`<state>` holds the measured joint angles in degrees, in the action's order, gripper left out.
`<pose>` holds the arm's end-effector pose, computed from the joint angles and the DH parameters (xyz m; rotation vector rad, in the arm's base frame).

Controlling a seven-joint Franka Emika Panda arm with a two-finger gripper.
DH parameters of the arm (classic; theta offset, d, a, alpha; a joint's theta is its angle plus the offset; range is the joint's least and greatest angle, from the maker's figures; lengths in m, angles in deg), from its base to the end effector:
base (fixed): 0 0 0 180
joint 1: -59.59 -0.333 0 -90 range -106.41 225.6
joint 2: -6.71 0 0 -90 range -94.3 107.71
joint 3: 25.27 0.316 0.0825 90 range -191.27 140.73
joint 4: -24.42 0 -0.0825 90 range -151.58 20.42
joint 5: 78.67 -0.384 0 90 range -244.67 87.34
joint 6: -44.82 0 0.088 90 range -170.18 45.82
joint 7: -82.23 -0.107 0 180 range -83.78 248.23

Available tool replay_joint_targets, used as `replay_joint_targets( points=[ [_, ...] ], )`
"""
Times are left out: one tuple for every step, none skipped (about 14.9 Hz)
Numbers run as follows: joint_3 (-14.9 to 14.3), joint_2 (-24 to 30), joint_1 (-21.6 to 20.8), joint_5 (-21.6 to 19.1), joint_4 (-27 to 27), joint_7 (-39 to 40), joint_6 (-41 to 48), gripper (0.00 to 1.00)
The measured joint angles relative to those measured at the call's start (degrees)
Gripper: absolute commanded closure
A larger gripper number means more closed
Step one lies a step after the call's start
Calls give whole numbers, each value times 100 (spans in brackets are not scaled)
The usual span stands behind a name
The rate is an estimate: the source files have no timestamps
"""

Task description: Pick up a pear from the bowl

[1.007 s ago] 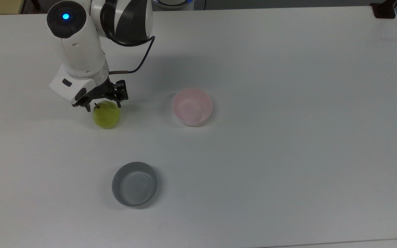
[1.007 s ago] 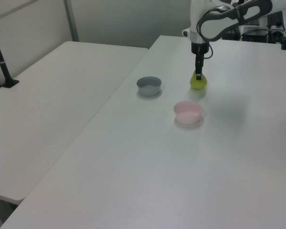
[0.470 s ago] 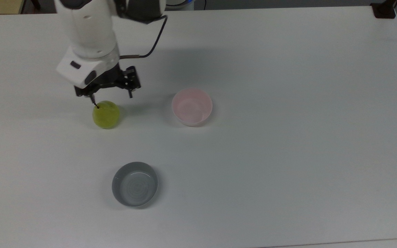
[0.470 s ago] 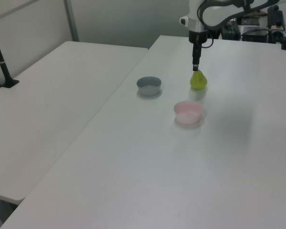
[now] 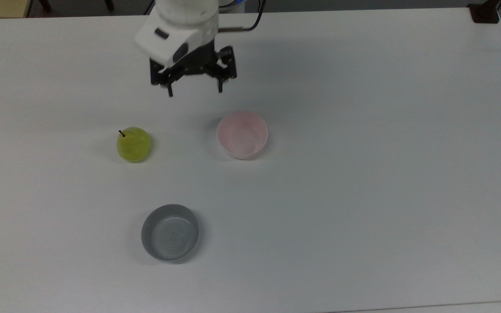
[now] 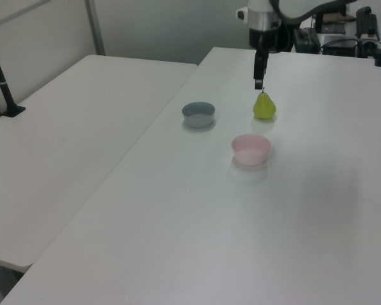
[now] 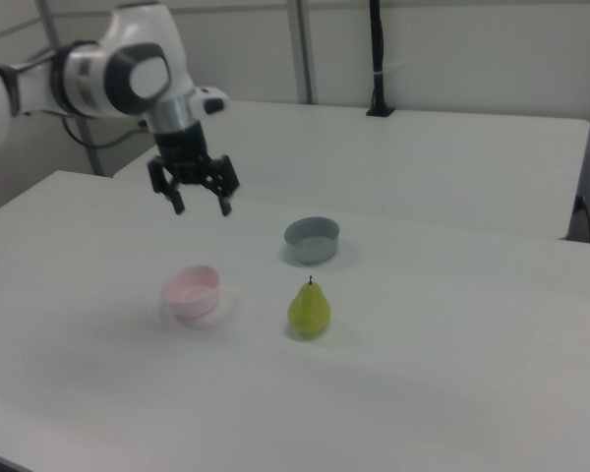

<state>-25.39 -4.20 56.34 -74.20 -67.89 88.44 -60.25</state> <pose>0.6244 0.0280 0.5163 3.0517 0.2787 0.0463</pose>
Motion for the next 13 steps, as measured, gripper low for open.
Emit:
replay_joint_targets(
  points=[
    [1,208,-83,0,0,-148,174,0],
    [1,326,-122,0,-1,-268,283,0],
    [2,430,-166,-1,-2,-428,412,0],
    [2,510,-208,-1,-2,-595,538,0],
    [2,581,-242,-1,-6,-766,641,0],
    [2,622,-255,-1,-11,-875,688,0],
    [2,646,-257,-1,-15,-946,714,0],
    [-5,654,-257,-1,-19,-993,745,0],
    [-15,653,-256,-1,-24,-1010,781,0],
    [-25,654,-255,-1,-32,-1011,802,0],
    [-33,654,-255,-1,-39,-1012,807,0],
    [-37,654,-252,-1,-42,-1014,808,0],
    [-40,654,-247,-1,-43,-1017,808,0]
  ],
)
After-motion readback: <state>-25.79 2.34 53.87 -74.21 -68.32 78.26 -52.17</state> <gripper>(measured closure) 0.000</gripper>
